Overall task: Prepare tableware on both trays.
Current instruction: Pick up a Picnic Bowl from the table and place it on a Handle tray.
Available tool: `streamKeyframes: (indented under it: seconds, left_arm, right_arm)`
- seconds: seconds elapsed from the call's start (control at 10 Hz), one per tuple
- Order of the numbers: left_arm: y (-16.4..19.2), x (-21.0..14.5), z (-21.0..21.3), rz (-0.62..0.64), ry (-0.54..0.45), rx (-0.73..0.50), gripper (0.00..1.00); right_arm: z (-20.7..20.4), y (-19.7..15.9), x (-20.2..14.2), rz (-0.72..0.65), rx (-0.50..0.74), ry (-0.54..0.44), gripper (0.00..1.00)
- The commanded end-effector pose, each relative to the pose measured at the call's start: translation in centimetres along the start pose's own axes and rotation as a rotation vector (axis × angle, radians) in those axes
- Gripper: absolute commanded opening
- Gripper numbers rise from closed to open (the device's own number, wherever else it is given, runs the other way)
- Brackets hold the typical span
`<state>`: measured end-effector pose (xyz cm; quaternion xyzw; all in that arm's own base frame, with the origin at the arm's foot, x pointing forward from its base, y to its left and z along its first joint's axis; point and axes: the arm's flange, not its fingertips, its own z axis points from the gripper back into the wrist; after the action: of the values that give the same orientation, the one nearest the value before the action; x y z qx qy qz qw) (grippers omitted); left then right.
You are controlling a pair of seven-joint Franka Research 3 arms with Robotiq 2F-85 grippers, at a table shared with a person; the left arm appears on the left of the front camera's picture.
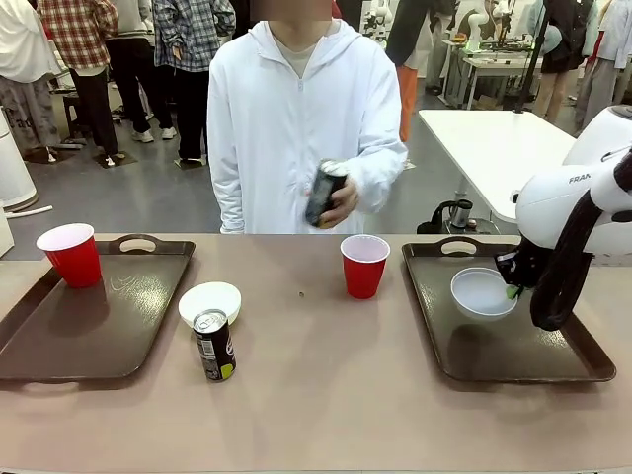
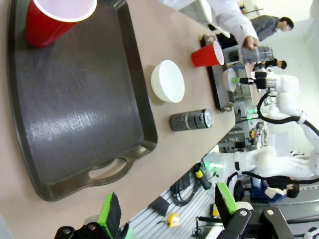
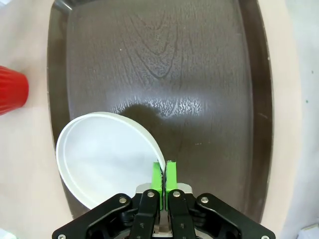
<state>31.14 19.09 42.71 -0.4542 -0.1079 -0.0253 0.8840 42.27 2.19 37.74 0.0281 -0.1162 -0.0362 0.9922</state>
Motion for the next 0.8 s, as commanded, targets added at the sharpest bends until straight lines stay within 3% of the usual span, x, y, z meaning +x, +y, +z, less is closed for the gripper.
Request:
streamKeyframes:
  seconds: [0.0, 0.3, 0.4, 0.5, 0.6, 0.7]
  left_arm:
    - [-0.1, 0.0, 0.2, -0.003, -0.008, -0.014, 1.00]
    - [-0.1, 0.0, 0.2, -0.003, -0.008, -0.014, 1.00]
    - [-0.1, 0.0, 0.2, -0.003, -0.008, -0.014, 1.00]
    - [-0.1, 0.0, 0.2, -0.003, -0.008, -0.014, 1.00]
    - [-0.1, 0.0, 0.2, -0.003, -0.008, -0.014, 1.00]
    - [-0.1, 0.0, 0.2, -0.003, -0.008, -0.014, 1.00]
  right_arm:
    - [-0.9, 0.6, -0.2, -0.026, 0.015, -0.011, 0.04]
    - [-1.2, 0.5, -1.3, -0.025, -0.017, 0.054, 0.04]
    - [0.4, 1.2, -3.8, -0.034, -0.028, 0.132, 0.04]
    - [4.0, 2.0, -9.7, 0.003, -0.074, 0.243, 0.04]
    - [6.7, 1.9, -13.7, 0.071, -0.105, 0.239, 0.04]
    - [6.9, 1.2, -13.5, 0.032, -0.119, 0.252, 0.04]
